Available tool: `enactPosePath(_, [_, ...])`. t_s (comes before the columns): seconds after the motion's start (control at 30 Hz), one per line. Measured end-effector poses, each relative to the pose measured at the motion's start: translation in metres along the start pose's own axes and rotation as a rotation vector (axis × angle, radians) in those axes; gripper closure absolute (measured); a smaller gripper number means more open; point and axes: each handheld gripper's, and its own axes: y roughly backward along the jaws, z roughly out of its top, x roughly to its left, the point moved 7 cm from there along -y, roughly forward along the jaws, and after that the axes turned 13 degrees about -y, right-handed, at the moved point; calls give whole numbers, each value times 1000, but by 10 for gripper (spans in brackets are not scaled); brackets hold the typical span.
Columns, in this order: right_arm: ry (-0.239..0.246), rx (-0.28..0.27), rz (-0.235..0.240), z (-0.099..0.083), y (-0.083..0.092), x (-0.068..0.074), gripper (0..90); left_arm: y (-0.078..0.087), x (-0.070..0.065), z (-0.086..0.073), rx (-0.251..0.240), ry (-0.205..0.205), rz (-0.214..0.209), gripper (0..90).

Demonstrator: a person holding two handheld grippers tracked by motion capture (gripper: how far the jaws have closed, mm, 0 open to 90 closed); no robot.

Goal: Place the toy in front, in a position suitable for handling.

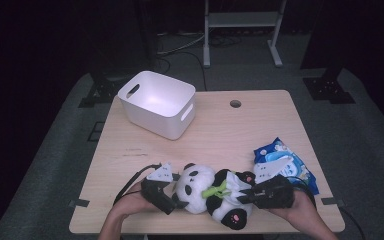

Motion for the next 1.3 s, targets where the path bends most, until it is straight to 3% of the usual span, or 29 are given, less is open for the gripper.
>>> enactPosePath(0.23, [-3, -17, -57, 6, -11, -18, 808, 0, 1, -1, 3, 8, 10, 56])
enactPosePath(0.37, [-23, -30, -57, 14, -15, -32, 810, 1, 2, -2, 12, 11, 20, 56])
enactPosePath(0.67, [-22, -40, -101, 43, -24, -62, 809, 4, 5, -5, 21, 17, 45, 56])
enactPosePath(0.83, [-39, -49, -101, 51, -25, -75, 807, 9, 15, -3, 10, -27, 133, 57])
enactPosePath(0.93, [-38, -52, -104, 51, -25, -77, 806, 11, 18, 0, -2, -75, 178, 56])
enactPosePath(1.17, [-41, -53, -100, 51, -24, -78, 805, 5, 17, 4, -46, -151, 167, 55])
enactPosePath(1.3, [-43, -57, -86, 53, -20, -77, 802, 2, 16, 5, -44, -160, 158, 65])
